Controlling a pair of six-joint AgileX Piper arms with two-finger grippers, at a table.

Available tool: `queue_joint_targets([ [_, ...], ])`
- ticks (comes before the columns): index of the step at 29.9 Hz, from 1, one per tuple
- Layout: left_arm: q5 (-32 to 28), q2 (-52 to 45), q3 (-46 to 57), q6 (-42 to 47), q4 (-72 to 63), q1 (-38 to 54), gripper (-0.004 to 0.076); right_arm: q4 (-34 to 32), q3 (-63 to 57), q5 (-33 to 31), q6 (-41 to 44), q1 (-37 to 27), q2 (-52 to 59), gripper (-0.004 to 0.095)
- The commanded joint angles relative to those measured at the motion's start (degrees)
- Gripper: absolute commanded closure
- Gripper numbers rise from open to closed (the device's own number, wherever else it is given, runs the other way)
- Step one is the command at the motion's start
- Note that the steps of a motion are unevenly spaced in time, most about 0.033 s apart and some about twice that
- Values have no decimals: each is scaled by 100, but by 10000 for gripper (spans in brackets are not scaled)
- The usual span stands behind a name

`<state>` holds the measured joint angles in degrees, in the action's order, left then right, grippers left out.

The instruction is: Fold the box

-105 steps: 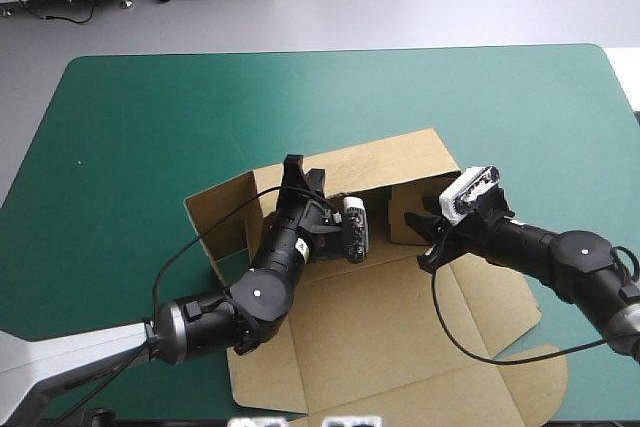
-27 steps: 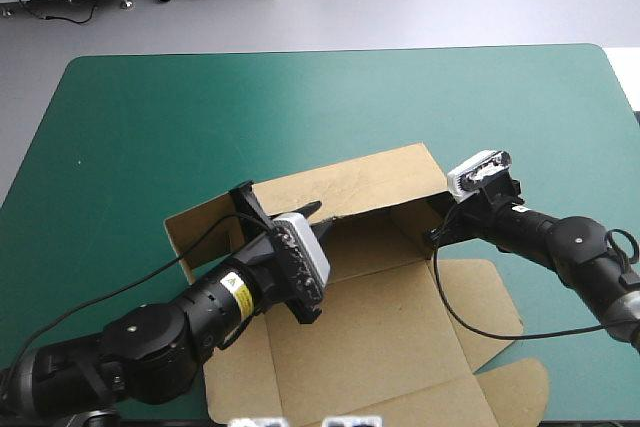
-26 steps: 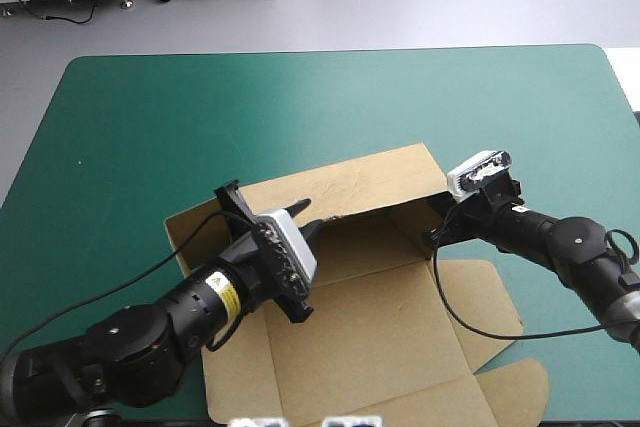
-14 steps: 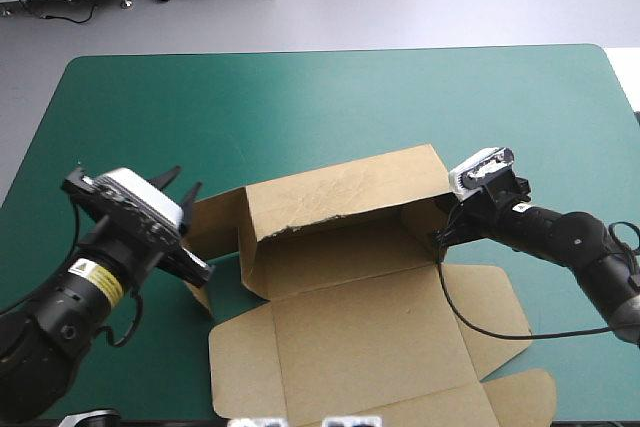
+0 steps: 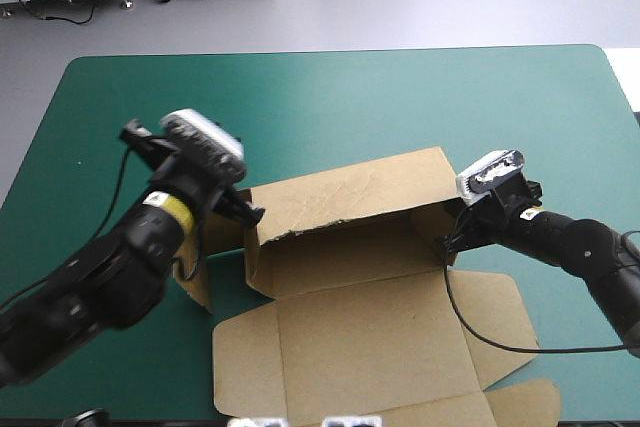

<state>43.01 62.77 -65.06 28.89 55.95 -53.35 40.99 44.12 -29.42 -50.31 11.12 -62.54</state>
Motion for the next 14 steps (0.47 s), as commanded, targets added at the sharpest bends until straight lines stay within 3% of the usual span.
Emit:
queue_joint_targets([
  [1,-1171,398,-402,55,-425,1100,505,-111,183,-511,373,14,291,931],
  [3,-1821,500,-528,20,-1097,1936,505,-584,194,-608,813,14,421,931],
  [5,-2022,573,-609,-447,-2012,2724,505,-1164,248,-730,1232,14,544,932],
  [8,-1790,586,-610,-1904,-3572,3662,505,-1714,537,-1316,1731,14,668,932],
  [14,-1139,533,-610,-4464,-6400,5129,505,-2046,1818,-2915,1965,14,617,932],
])
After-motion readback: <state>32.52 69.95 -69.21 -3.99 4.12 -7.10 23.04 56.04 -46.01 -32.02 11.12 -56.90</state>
